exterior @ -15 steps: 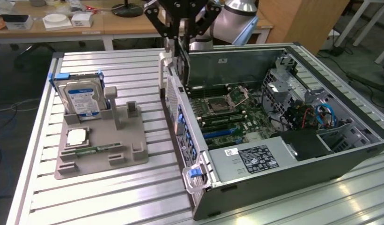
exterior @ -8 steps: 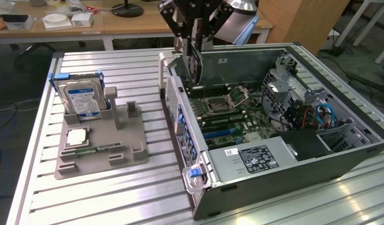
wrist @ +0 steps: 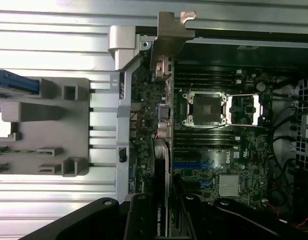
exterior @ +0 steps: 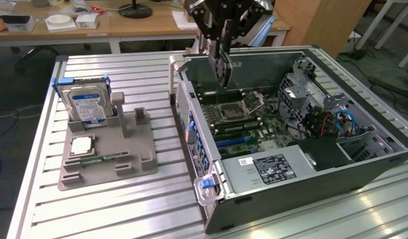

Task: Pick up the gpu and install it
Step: 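Pick up the gpu and move the gpu toward the slot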

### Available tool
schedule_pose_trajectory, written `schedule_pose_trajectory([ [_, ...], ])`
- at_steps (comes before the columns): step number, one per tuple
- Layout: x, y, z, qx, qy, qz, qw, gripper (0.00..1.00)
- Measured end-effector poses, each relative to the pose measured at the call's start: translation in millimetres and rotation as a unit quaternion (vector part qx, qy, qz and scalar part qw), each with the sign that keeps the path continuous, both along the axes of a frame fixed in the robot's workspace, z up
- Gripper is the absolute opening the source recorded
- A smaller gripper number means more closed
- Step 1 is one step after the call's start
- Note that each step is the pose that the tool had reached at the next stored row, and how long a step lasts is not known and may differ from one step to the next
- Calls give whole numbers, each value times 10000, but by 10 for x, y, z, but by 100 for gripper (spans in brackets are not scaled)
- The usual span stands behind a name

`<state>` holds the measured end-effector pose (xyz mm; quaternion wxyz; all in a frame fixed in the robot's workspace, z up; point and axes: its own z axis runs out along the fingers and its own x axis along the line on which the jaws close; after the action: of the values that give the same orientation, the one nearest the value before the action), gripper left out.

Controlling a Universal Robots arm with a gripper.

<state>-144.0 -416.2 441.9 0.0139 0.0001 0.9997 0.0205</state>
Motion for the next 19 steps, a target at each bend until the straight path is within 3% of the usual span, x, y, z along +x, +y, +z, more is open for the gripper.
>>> schedule_pose_trajectory([
  [19, 823, 0, -3, 0, 1, -1, 10000, 25],
])
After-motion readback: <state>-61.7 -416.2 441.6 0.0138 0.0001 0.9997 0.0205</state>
